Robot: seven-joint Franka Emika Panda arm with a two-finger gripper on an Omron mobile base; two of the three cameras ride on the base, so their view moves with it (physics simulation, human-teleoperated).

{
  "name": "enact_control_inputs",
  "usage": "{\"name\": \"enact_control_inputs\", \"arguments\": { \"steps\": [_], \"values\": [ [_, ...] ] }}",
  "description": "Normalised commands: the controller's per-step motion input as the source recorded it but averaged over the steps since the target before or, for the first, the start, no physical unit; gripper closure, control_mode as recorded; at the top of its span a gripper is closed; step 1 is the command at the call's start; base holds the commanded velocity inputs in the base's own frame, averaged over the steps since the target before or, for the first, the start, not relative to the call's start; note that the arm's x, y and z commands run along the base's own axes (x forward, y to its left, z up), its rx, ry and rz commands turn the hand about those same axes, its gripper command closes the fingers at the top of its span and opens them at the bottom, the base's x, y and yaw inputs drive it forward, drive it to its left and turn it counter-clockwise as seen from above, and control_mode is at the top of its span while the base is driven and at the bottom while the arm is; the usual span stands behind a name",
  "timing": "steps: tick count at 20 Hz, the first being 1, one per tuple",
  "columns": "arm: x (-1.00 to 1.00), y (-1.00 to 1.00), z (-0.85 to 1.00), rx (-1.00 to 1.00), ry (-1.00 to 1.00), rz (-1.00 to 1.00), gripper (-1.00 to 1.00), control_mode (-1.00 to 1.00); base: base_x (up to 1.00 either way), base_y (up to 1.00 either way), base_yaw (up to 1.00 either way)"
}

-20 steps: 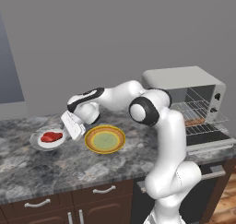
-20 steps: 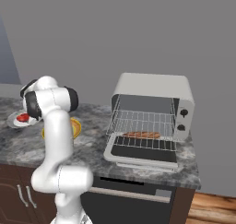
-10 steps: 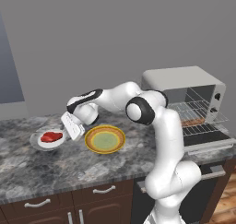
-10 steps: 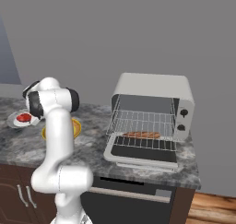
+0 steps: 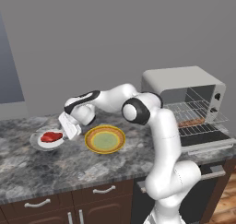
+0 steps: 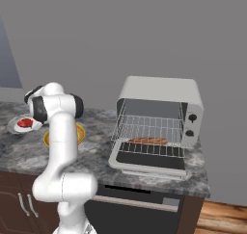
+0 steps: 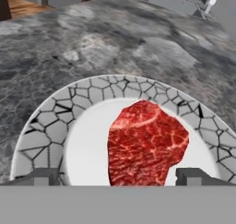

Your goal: Open the toaster oven door. Place the baguette on the bottom rack in the toaster oven and place the steak on the top rack.

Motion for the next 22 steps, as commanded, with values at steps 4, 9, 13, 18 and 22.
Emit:
{"name": "enact_control_inputs", "arguments": {
  "steps": [4, 9, 13, 18, 22],
  "values": [
    [0.18, 0.19, -0.06, 0.0, 0.0, 0.0, -1.0, -1.0, 0.0, 0.0, 0.0],
    [0.11, 0.15, -0.15, 0.0, 0.0, 0.0, -1.0, -1.0, 0.0, 0.0, 0.0],
    [0.04, 0.12, -0.26, 0.0, 0.0, 0.0, -1.0, -1.0, 0.0, 0.0, 0.0],
    [0.05, 0.05, -0.34, 0.0, 0.02, 0.0, -1.0, -1.0, 0.0, 0.0, 0.0],
    [0.0, 0.0, -0.32, 0.0, 0.0, 0.0, -1.0, -1.0, 0.0, 0.0, 0.0]
  ]
}}
